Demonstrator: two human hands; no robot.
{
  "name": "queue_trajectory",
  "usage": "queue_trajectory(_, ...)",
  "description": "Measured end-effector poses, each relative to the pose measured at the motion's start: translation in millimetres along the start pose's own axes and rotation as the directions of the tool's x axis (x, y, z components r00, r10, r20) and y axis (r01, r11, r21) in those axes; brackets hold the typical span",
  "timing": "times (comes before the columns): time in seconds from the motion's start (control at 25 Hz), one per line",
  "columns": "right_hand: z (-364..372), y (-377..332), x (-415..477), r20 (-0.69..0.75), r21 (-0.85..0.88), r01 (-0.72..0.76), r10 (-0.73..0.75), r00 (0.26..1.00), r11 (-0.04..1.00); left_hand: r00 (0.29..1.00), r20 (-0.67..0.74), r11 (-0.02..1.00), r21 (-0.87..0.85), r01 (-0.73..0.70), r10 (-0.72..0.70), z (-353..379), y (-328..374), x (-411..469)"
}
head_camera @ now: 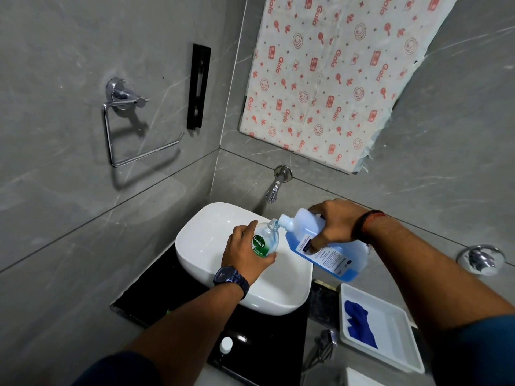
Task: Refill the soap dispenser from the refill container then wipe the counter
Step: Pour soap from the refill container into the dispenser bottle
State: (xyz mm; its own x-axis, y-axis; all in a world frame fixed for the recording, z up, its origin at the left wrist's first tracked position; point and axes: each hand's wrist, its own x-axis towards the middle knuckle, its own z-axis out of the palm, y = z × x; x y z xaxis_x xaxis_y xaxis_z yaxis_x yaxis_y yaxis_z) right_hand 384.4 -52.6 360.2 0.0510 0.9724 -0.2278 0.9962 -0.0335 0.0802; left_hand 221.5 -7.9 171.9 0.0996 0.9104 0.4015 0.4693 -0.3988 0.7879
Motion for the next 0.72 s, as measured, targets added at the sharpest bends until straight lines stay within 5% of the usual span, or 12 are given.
queue_trajectory(0.72,-2.4,-2.6,-3.4,0.014,0.001,0.007,-0.007,1.000,1.000,1.000,-0.003,1.000,0.000,-0.009,0.009,-2.7,0.7,-1.9)
